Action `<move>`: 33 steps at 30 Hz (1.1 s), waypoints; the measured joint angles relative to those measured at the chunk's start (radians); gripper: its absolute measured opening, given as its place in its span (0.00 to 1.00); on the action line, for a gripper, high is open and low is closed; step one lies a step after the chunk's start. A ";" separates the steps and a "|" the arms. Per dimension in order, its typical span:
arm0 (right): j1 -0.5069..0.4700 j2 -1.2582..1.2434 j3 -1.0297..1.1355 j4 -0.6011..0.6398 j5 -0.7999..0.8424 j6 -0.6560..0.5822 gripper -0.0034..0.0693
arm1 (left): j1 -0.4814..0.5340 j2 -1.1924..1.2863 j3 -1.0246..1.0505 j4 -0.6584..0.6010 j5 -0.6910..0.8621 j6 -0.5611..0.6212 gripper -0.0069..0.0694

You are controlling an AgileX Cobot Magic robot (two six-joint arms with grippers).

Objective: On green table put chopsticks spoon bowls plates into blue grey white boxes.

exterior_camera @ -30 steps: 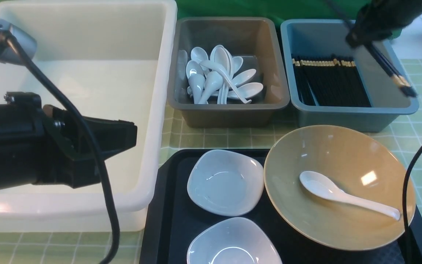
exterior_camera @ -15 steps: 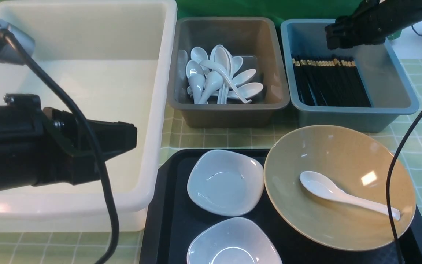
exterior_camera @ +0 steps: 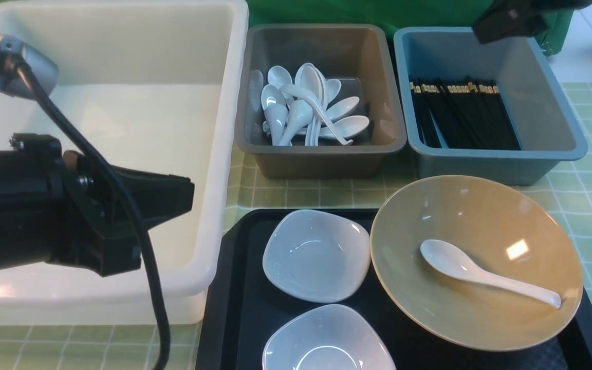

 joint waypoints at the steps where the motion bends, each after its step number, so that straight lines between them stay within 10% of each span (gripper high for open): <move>1: 0.017 -0.030 0.024 -0.017 0.021 -0.015 0.81 | 0.000 0.000 0.000 0.001 -0.007 0.005 0.09; 11: 0.261 -0.098 0.336 -0.342 0.139 0.087 0.80 | 0.000 0.000 0.000 0.002 -0.029 0.011 0.09; 28: 0.278 0.114 0.576 -0.388 0.089 0.100 0.79 | 0.000 0.000 0.000 0.002 -0.005 0.011 0.09; 33: 0.278 0.146 0.573 -0.388 0.098 0.098 0.58 | 0.000 0.000 0.000 0.002 0.002 0.011 0.09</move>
